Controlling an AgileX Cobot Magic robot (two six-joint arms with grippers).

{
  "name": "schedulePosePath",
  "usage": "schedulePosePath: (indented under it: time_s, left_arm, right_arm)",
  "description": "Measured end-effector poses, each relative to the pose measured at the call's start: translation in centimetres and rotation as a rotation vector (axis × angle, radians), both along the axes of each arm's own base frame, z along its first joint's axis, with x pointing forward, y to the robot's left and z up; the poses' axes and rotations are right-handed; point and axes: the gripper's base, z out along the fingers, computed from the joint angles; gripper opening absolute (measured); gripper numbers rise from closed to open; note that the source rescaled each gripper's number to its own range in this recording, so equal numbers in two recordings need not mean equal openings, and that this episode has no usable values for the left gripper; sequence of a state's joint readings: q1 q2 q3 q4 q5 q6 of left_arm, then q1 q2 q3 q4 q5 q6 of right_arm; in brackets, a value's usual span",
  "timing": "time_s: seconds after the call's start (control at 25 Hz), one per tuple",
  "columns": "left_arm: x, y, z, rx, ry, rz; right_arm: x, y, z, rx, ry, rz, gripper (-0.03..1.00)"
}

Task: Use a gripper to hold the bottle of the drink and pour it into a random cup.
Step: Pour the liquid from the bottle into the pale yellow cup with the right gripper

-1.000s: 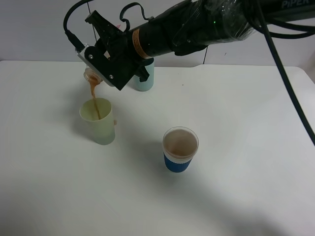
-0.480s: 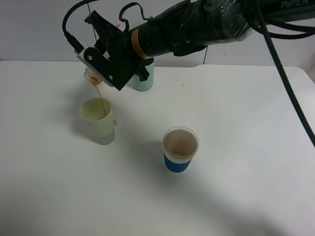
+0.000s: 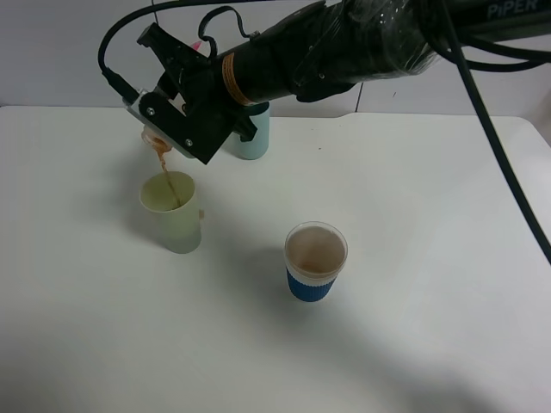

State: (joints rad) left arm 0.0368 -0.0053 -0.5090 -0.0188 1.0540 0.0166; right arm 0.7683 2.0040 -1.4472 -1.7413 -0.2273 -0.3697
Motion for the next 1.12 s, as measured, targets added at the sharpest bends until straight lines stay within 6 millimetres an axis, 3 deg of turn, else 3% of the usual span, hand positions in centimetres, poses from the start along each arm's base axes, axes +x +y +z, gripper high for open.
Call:
schedulePosePath:
  time_s: [1.12]
  left_arm:
    - [0.0, 0.0, 0.0, 0.000, 0.000, 0.000]
  right_arm:
    - [-1.6, 1.8, 0.1, -0.098, -0.170, 0.024, 0.03]
